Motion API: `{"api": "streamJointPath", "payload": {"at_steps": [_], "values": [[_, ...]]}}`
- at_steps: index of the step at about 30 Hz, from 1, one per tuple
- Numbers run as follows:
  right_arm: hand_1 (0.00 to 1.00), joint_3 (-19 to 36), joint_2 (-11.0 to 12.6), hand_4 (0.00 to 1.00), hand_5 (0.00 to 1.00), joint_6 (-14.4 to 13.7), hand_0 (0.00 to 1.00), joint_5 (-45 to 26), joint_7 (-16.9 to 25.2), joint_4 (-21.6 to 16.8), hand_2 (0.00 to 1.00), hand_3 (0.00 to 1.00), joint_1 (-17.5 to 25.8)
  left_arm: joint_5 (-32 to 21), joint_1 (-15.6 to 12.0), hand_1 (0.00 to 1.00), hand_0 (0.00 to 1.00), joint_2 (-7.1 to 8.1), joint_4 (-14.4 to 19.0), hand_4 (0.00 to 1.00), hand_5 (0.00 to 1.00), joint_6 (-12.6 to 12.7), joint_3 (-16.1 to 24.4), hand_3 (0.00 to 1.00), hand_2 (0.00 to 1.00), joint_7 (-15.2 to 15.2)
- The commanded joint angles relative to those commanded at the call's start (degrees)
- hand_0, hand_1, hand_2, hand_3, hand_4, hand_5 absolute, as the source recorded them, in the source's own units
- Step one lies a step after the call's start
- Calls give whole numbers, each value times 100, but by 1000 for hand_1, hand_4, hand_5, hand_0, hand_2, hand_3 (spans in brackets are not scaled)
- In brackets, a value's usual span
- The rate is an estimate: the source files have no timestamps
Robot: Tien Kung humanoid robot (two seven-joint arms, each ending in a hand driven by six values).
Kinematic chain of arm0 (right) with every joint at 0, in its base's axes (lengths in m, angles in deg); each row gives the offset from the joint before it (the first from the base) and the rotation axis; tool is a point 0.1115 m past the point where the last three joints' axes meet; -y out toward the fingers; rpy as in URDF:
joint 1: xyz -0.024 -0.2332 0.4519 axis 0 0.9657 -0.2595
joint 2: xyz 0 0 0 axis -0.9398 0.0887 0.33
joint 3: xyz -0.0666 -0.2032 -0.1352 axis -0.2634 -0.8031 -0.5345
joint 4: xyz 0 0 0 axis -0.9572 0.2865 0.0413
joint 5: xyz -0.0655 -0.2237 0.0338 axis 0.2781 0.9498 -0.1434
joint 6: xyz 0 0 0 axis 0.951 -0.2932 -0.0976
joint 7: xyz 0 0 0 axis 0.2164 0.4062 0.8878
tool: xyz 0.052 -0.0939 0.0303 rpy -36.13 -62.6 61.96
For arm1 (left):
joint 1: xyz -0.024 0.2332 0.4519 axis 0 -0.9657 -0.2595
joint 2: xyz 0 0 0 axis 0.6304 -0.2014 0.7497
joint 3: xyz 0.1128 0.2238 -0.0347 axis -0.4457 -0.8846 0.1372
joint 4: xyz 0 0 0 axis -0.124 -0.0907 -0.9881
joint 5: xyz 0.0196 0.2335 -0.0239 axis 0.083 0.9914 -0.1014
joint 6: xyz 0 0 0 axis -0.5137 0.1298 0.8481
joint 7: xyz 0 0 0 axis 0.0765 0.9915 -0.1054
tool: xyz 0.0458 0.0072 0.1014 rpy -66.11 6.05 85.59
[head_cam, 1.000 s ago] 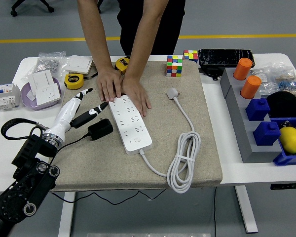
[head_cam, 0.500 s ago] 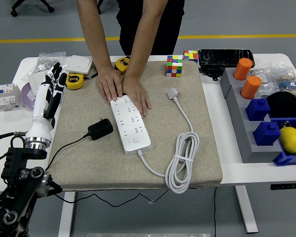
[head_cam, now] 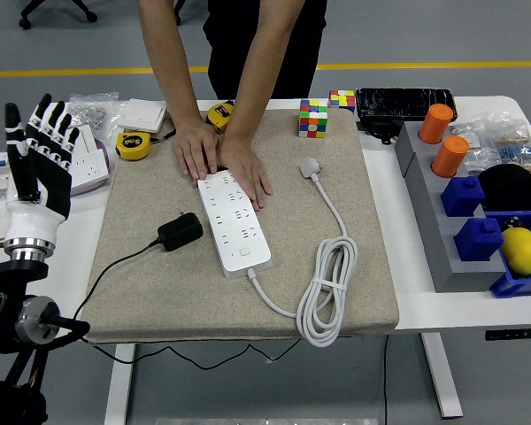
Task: Pick up the plug,place it near the board,insert it into the board,press the button
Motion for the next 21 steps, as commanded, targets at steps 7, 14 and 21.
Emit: {"api": "streamJointPath", "payload": {"at_steps": [7,14,21], "values": [[729,-14,4,998,909,-2,852,-9,5,0,725,765,-9,340,107,998,998,4,-400,998,998,17,630,922,966,163],[730,-28,15,998,908,2,853,22,-5,0,725,765,-1,603,140,998,998,3,-805,998,998,57,1078,930,964,278],[730,-33,24,998,908,3,852,37,-14,0,725,765,-2,727,120,998,998,12,-886,998,998,44,1210,942,974,306]]}}
